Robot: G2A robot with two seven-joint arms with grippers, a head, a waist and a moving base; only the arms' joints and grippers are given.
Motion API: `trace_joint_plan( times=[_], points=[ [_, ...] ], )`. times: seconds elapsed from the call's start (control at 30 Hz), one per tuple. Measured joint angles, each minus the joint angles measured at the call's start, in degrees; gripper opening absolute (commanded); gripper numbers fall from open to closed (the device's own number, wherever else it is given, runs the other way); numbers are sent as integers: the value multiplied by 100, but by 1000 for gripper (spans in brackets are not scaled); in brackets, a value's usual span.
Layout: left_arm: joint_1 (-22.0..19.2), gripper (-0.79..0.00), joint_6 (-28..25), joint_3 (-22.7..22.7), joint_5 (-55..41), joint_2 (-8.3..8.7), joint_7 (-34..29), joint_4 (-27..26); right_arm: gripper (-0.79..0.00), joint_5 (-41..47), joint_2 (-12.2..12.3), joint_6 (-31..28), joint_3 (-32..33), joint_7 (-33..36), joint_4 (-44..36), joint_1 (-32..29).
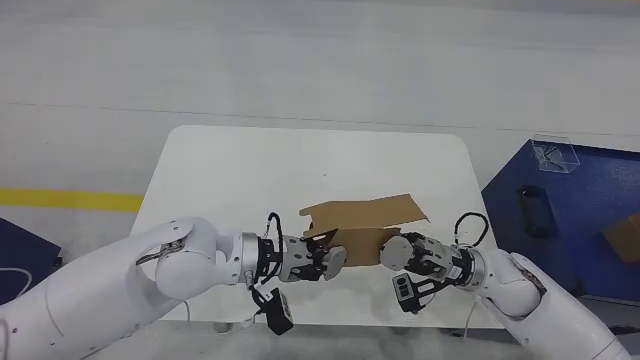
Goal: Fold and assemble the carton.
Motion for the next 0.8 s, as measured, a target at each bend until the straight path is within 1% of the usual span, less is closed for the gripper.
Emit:
trace_joint_plan(
  times=[0.17, 0.47, 0.6, 0.8],
  points=[
    [-4, -785, 0, 0, 0, -21, 5, 18, -529, 0, 2, 0, -10, -32, 26, 53],
    [-20, -785, 16, 0, 0, -48, 20, 35, -542, 0, -30, 0, -98, -204, 48, 163],
    [-13, -785, 10, 0, 0, -64, 51, 27, -529, 0, -56, 0, -124, -251, 82, 212],
    [-11, -785, -7, 0, 0, -86, 75, 40, -533, 0, -101, 0, -165, -352, 120, 271]
  ],
)
